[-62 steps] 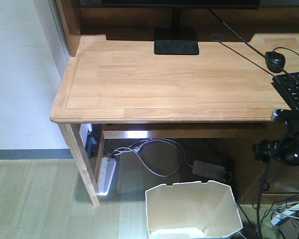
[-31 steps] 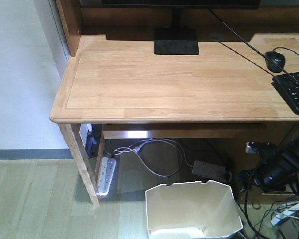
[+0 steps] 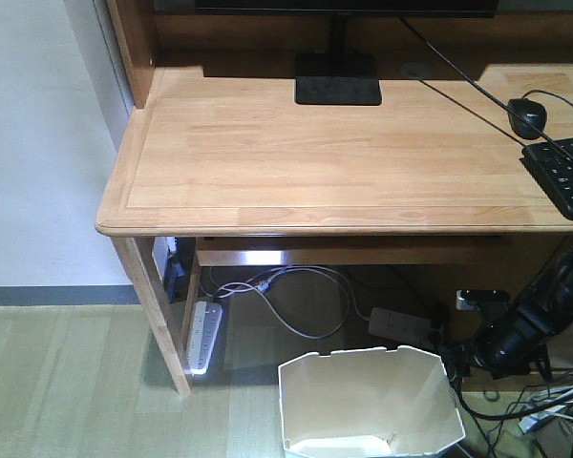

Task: Move trash bin to bedside with robot
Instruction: 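Lower the right gripper to the rim of the white trash bin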

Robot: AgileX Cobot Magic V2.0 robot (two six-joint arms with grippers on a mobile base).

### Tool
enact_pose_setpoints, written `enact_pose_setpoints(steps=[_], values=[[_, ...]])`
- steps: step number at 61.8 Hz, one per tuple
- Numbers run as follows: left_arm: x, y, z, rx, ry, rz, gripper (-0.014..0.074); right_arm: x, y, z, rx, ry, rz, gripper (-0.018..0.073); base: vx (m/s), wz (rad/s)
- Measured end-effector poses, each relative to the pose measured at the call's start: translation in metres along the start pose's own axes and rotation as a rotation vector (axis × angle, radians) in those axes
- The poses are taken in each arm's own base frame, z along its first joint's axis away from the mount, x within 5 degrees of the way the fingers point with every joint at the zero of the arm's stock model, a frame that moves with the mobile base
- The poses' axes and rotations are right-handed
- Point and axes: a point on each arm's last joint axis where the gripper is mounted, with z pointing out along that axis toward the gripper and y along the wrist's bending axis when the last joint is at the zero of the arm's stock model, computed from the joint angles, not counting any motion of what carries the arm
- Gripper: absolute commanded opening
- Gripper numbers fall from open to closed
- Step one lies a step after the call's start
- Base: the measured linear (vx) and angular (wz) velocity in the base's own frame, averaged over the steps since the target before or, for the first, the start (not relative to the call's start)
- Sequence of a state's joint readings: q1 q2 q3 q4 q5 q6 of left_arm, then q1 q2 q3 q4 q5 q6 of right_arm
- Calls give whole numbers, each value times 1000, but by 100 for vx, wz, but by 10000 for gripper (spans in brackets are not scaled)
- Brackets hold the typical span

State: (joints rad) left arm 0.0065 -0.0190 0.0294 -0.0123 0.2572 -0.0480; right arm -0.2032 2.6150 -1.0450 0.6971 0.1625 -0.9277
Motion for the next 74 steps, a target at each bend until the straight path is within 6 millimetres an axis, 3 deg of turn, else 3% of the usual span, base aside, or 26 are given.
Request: enact_pose_setpoints(steps=[16, 33, 45, 65, 74], values=[[0, 0, 0, 0, 0, 0, -6, 2, 0, 35, -11, 34, -5, 549, 0, 0], [0, 0, 0, 0, 1, 0, -6, 7, 20, 64, -8, 65, -30, 549, 0, 0], [0, 0, 0, 0, 1, 0, -6, 12, 17, 81, 5, 78, -15, 549, 0, 0], [0, 0, 0, 0, 1, 0, -6, -16, 19, 91, -67, 31, -14, 458, 0, 0], [0, 0, 0, 0, 1, 0, -6, -17, 20, 101, -93, 39, -1, 398, 0, 0]])
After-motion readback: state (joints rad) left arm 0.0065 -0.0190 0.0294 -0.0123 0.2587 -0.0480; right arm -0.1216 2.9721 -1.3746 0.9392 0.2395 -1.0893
